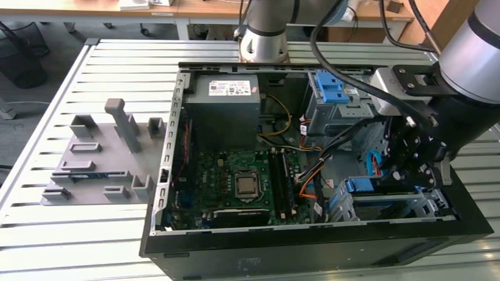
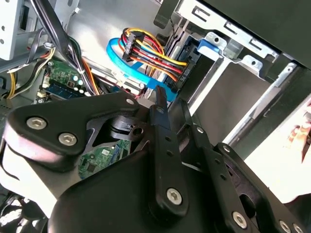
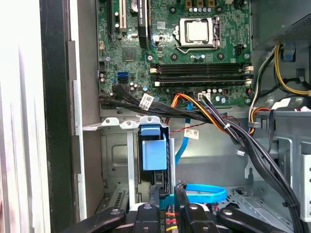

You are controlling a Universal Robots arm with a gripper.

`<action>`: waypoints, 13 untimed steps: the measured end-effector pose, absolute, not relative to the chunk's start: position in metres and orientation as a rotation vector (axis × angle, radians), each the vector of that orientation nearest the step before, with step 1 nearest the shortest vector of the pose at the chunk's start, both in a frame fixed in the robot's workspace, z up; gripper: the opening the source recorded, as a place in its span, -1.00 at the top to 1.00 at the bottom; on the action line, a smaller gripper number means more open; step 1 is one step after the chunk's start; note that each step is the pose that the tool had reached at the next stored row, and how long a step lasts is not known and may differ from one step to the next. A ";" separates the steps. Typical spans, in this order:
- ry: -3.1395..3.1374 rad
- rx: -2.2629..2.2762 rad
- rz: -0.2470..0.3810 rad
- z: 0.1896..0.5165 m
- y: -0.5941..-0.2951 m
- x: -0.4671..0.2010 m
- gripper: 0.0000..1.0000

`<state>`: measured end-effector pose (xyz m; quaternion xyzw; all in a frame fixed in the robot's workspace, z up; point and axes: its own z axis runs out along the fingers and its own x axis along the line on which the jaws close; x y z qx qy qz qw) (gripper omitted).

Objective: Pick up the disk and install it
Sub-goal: 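Insert the second disk wire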

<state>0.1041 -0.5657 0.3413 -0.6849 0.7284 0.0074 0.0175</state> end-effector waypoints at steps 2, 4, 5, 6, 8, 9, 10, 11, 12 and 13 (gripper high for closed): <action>2.264 -2.129 0.024 0.345 -0.566 0.104 0.46; 2.264 -2.129 0.025 0.348 -0.566 0.104 0.46; 2.264 -2.129 0.026 0.348 -0.566 0.104 0.46; 2.264 -2.129 0.026 0.348 -0.566 0.104 0.46; 2.264 -2.129 0.026 0.348 -0.566 0.104 0.62; 2.264 -2.129 0.026 0.348 -0.566 0.104 0.74; 2.264 -2.129 0.026 0.349 -0.566 0.104 0.74; 2.264 -2.129 0.026 0.349 -0.566 0.104 0.79; 2.264 -2.129 0.026 0.349 -0.566 0.104 0.79; 2.265 -2.129 0.026 0.349 -0.566 0.104 0.79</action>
